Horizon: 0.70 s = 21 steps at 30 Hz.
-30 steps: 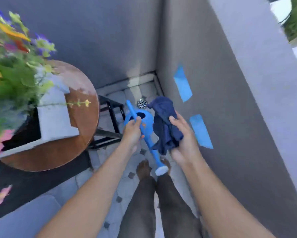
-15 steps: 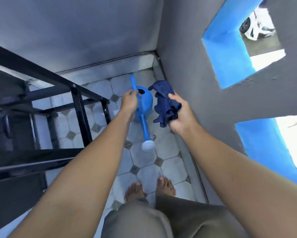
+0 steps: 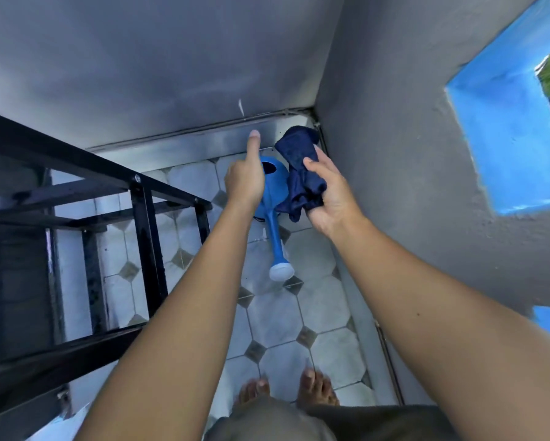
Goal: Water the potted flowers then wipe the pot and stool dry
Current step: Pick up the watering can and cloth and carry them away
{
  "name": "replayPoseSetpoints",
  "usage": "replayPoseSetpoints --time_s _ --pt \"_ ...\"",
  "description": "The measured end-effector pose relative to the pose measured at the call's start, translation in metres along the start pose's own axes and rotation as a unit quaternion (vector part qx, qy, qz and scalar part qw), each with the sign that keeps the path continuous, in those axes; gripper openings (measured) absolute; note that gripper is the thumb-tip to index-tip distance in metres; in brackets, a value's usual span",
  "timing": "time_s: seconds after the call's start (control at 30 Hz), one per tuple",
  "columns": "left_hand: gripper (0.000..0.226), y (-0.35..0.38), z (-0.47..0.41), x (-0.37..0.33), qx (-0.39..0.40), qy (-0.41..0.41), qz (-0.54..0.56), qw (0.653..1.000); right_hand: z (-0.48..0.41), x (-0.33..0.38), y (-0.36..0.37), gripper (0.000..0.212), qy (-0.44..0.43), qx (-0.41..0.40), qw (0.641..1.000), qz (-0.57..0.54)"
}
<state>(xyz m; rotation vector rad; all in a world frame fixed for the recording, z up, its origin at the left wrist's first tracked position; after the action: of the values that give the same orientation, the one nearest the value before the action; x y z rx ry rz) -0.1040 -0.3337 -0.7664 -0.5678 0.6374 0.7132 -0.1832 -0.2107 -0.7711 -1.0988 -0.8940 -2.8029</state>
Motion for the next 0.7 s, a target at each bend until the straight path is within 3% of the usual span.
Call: replayPoseSetpoints --time_s 0.1,0.27,0.4,0.5,0.57,0.63,0.7 --pt "0.053 0.008 0.017 -0.018 0.089 0.048 0.045 0.994 -0.002 -0.002 0.011 0.048 -0.011 0.027 1.0 0.008" --pt "0.005 0.001 0.015 -0.028 0.073 0.152 0.007 0.986 0.004 -0.002 0.005 0.029 0.036 -0.024 0.998 -0.056" --pt "0.017 -0.001 0.026 -0.026 0.22 0.138 0.109 0.96 -0.003 0.008 -0.016 0.02 0.006 -0.089 0.992 0.084" --pt "0.026 -0.004 0.026 -0.017 0.291 0.105 0.162 0.937 -0.005 0.007 -0.012 0.037 0.081 -0.006 0.983 0.165" --pt "0.028 -0.011 0.015 -0.011 0.256 0.097 0.173 0.946 -0.004 0.005 -0.006 0.026 0.088 0.033 0.984 0.149" --pt "0.024 -0.025 -0.001 0.002 0.156 0.099 0.157 0.97 -0.014 0.003 -0.003 0.008 0.033 -0.004 0.982 0.186" --pt "0.015 -0.039 -0.013 0.018 0.059 0.082 0.158 0.982 -0.026 0.007 0.002 0.019 -0.034 -0.057 0.956 0.284"
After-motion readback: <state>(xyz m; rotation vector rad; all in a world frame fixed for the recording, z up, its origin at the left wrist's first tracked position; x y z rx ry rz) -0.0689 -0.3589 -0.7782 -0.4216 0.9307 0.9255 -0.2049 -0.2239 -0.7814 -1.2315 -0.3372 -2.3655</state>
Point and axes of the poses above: each hand's wrist, its own z-axis away from the middle knuckle, its own y-axis out of the palm, x = y × z, the point moved 4 cm from there along -z, towards the middle knuckle, and after that the axes turned 2 degrees about -y, right-handed, at the moved point
